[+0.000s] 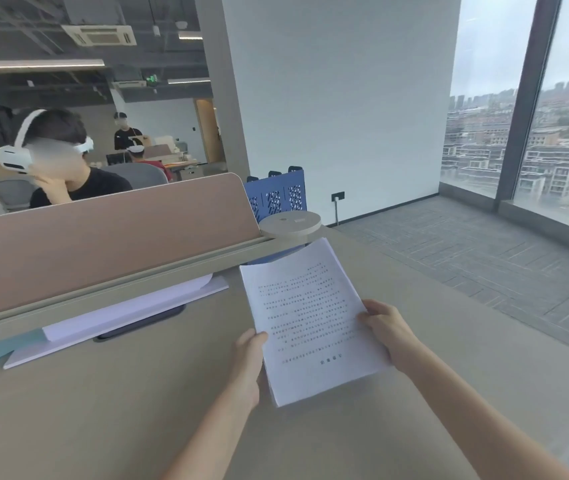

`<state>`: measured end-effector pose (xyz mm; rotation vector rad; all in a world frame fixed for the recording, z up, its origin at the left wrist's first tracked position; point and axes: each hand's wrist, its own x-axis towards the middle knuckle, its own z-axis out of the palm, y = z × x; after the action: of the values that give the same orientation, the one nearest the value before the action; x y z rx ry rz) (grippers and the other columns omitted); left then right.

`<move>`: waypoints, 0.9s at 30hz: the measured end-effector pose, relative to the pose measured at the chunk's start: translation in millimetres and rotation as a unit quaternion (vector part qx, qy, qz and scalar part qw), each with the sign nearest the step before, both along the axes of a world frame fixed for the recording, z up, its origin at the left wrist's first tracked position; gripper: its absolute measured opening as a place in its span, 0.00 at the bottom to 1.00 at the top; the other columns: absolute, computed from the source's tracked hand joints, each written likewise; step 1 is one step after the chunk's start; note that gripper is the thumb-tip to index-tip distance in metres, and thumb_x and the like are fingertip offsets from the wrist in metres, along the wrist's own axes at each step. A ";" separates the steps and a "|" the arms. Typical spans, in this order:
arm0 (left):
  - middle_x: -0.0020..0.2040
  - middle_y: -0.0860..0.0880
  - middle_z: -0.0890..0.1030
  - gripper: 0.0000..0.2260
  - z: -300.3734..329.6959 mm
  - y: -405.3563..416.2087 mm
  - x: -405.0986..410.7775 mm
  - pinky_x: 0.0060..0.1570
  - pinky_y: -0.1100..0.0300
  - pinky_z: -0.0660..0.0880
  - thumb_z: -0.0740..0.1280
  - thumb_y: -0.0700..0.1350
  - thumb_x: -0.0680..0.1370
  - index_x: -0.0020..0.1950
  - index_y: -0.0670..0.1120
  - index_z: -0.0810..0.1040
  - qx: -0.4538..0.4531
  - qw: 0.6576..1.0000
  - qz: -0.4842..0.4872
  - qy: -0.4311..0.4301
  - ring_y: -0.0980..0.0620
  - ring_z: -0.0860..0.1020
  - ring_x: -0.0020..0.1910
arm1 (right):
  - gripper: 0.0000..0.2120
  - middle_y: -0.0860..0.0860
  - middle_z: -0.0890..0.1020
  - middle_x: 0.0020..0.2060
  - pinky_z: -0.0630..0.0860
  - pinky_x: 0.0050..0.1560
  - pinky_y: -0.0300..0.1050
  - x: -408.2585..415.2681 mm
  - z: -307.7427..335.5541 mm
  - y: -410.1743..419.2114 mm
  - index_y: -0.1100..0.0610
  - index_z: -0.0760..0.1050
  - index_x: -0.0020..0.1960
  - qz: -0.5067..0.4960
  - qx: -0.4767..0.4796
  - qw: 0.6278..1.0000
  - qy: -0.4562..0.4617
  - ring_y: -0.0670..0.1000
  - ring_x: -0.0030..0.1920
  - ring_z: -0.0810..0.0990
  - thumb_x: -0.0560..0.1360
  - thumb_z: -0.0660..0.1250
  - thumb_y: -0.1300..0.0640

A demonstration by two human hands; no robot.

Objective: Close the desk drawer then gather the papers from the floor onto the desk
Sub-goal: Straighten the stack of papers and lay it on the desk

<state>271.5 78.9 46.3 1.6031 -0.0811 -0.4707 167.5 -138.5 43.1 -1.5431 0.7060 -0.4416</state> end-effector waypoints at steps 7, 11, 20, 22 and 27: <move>0.43 0.45 0.82 0.16 -10.0 -41.6 12.6 0.39 0.62 0.70 0.67 0.38 0.78 0.61 0.54 0.72 0.066 0.989 -0.041 -0.124 0.51 0.81 0.43 | 0.19 0.54 0.86 0.46 0.82 0.52 0.53 2.3 -7.0 -52.9 0.51 0.83 0.49 -0.021 -0.016 0.999 0.040 0.57 0.45 0.85 0.75 0.59 0.69; 0.39 0.43 0.79 0.16 -22.1 -69.7 24.9 0.38 0.60 0.71 0.68 0.41 0.76 0.61 0.55 0.73 0.135 0.967 -0.074 -0.202 0.49 0.78 0.38 | 0.19 0.51 0.87 0.48 0.82 0.56 0.53 14.9 -12.7 -77.9 0.49 0.85 0.51 -0.046 -0.070 0.994 0.077 0.56 0.50 0.85 0.71 0.60 0.65; 0.38 0.52 0.77 0.09 -40.9 -123.8 51.5 0.33 0.72 0.68 0.67 0.44 0.78 0.57 0.45 0.79 0.215 0.927 -0.114 -0.284 0.59 0.76 0.35 | 0.20 0.55 0.84 0.51 0.71 0.45 0.41 47.0 -24.1 -128.4 0.52 0.85 0.57 -0.061 -0.195 0.970 0.133 0.56 0.50 0.80 0.74 0.58 0.64; 0.37 0.54 0.76 0.09 -43.9 -131.3 57.3 0.32 0.71 0.67 0.66 0.45 0.79 0.57 0.45 0.79 0.241 0.913 -0.113 -0.309 0.59 0.75 0.35 | 0.20 0.56 0.85 0.51 0.71 0.45 0.41 51.8 -27.4 -138.8 0.53 0.85 0.57 -0.057 -0.213 0.964 0.148 0.57 0.50 0.80 0.74 0.59 0.64; 0.50 0.49 0.83 0.12 -49.4 -149.5 72.4 0.48 0.58 0.74 0.65 0.48 0.79 0.60 0.47 0.80 0.316 0.859 -0.106 -0.389 0.48 0.81 0.49 | 0.19 0.56 0.84 0.55 0.71 0.50 0.42 67.8 -32.9 -158.6 0.53 0.77 0.66 -0.049 -0.273 0.946 0.166 0.57 0.58 0.80 0.76 0.63 0.61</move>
<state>343.9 -70.6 -3.1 2.3729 -0.7937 0.0392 235.3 -297.0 10.1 -2.1431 0.9784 -0.4818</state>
